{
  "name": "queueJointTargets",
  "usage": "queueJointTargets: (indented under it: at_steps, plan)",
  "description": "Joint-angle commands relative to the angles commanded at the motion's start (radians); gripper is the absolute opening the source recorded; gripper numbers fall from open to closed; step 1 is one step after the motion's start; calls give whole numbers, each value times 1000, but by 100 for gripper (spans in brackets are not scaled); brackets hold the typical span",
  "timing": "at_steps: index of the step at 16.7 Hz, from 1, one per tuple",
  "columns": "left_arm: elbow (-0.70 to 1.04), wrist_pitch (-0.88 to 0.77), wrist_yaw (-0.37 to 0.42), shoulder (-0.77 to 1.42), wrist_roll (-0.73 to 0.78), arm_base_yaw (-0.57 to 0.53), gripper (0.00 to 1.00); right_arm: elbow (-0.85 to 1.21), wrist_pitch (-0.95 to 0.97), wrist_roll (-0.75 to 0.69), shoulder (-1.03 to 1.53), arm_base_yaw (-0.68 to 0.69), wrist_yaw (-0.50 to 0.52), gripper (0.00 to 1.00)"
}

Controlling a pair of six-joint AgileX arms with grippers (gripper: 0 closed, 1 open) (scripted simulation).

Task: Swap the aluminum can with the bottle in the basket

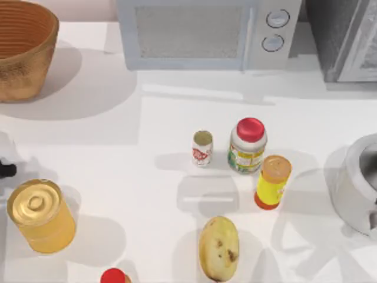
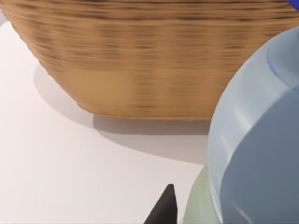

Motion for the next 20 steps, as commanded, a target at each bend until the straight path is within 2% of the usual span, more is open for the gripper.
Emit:
queueJointTargets:
  at_steps: [2,4,8,14,17,20]
  plan:
    - [3,-10,9,-2,1,7,0,0,0,0,0,0,0,100]
    - [24,-59,57,-12,4,35,0,0,0,0,0,0,0,100]
    - [145,-274,232,-48,18,133,0,0,0,0,0,0,0,100]
    - [530,-843,527,-93,86,318,0,0,0,0,0,0,0,100]
    - [784,-1182,638,-103,146,374,0,0,0,0,0,0,0,100]
    - [1061,-1504,725,-87,228,384,0,0,0,0,0,0,0,100]
